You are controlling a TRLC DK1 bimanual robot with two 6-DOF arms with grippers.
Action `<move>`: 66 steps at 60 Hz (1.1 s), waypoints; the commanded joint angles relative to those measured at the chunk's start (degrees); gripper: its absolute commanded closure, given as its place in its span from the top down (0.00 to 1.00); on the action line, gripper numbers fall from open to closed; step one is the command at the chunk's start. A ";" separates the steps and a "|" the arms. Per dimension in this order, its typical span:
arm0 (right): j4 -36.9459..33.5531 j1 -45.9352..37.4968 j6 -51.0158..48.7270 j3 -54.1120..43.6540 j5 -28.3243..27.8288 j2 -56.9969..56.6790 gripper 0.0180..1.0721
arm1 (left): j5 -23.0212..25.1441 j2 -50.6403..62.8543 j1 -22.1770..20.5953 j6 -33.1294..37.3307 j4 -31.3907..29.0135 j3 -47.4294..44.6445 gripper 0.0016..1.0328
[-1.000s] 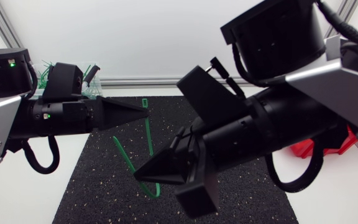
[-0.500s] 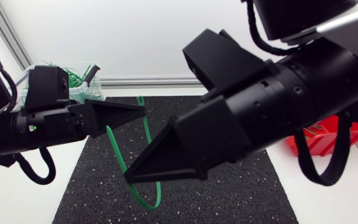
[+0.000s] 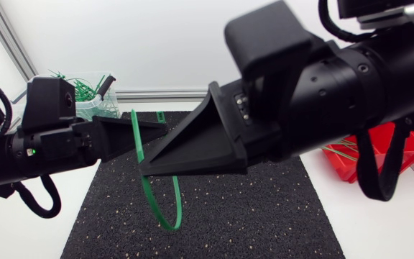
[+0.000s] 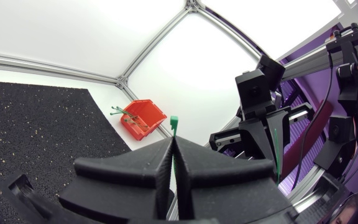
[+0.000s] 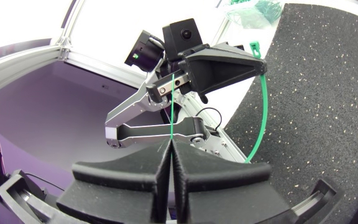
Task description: Take a green cable tie from the red box, thread the tail through the head to close it, then place it in the transparent bin on the left.
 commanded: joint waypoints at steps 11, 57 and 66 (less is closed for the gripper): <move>0.39 0.23 6.63 -3.31 -3.55 -0.61 0.05 | -0.52 -1.08 -0.59 -1.43 0.95 -1.61 0.03; -1.81 -5.31 12.96 -0.94 -8.56 3.08 0.05 | -2.45 -4.59 -2.09 -1.25 3.67 -4.60 0.03; -1.81 -5.75 13.22 0.64 -8.65 4.49 0.05 | -3.60 -4.33 -2.18 -1.34 4.82 -4.34 0.03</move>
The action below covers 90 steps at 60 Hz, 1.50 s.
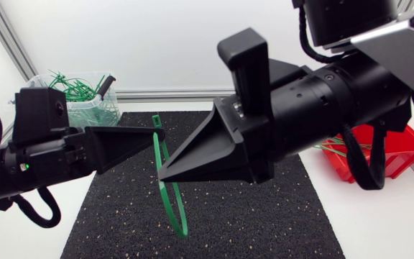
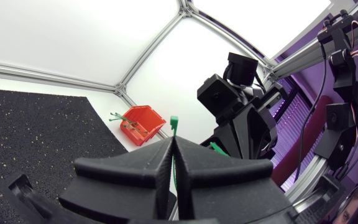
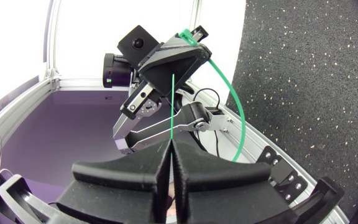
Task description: Take a green cable tie from the red box, thread the tail through the head to close it, then place it in the transparent bin on the left.
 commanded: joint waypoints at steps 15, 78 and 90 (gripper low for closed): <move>1.47 -1.51 2.36 3.25 -1.25 3.32 0.05 | -2.10 -1.49 -1.72 -1.43 2.66 -1.79 0.03; 4.73 -2.57 2.45 -0.62 -2.30 4.37 0.05 | -3.50 -2.02 -1.64 -1.60 2.57 -1.26 0.03; 4.99 -2.92 2.45 -0.71 -2.30 3.93 0.05 | -3.50 -2.02 -1.90 -1.60 2.31 -1.35 0.03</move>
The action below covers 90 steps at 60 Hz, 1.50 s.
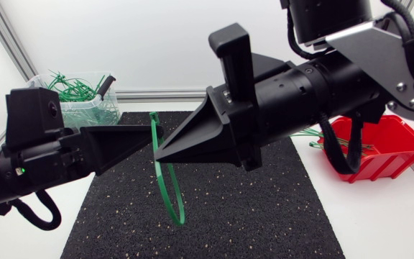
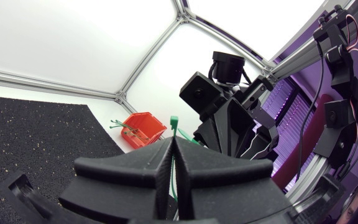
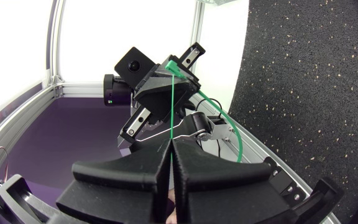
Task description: Take a green cable tie from the red box, thread the tail through the head to close it, then place it in the transparent bin on the left.
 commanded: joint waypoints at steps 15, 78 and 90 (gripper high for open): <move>0.97 -0.63 1.79 -0.83 -0.36 0.15 0.05 | -0.29 -1.28 -0.65 -1.93 0.36 -0.74 0.03; 2.64 -4.84 4.96 -0.66 -4.05 1.12 0.05 | -10.92 -2.95 -9.09 7.65 0.18 -2.06 0.03; 2.55 -6.43 5.13 -1.36 -5.19 1.64 0.05 | -15.14 -3.66 -11.55 10.46 -0.08 -2.14 0.03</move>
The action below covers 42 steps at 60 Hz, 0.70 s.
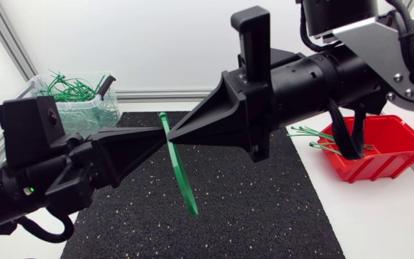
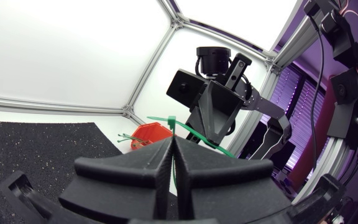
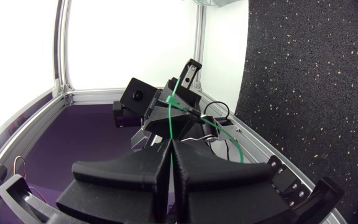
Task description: Take a green cable tie from the red box, thread the tail through the head to close it, then place it in the transparent bin on the left.
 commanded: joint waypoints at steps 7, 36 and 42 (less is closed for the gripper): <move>0.61 -1.64 2.25 -0.83 0.25 1.82 0.05 | -3.40 -1.67 -4.32 4.02 -0.24 -1.58 0.03; -0.10 -1.38 2.34 0.13 1.13 4.81 0.05 | -8.67 -3.87 -9.50 7.19 -3.05 -1.58 0.03; -0.01 -1.03 2.25 -0.22 1.39 3.49 0.06 | -8.23 -3.69 -9.15 7.19 -3.58 -1.58 0.03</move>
